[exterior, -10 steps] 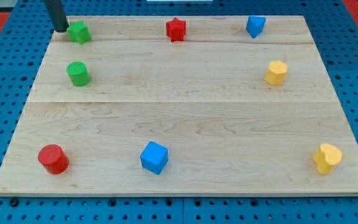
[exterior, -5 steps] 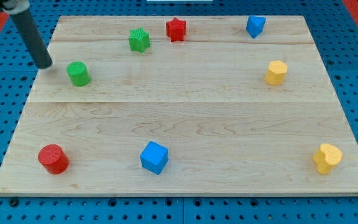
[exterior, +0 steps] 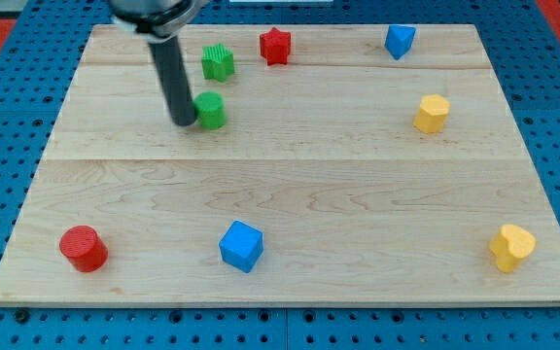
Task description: Push green circle circle below red star
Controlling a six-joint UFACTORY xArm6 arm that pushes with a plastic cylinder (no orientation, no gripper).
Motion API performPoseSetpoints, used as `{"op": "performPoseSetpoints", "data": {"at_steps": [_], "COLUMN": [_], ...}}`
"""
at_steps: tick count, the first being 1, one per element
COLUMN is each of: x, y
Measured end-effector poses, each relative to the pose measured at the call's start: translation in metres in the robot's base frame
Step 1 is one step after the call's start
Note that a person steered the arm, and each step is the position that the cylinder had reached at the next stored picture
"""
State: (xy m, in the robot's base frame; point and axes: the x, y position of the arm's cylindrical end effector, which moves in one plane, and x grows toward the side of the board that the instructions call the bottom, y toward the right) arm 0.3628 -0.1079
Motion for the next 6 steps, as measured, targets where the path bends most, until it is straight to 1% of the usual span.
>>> {"op": "performPoseSetpoints", "data": {"at_steps": [1,2,3,4,5,6], "x": [-0.002,0.008,-0.002,-0.027,-0.041,-0.041], "y": [0.046,0.065,0.114,0.174,0.232,0.296]}}
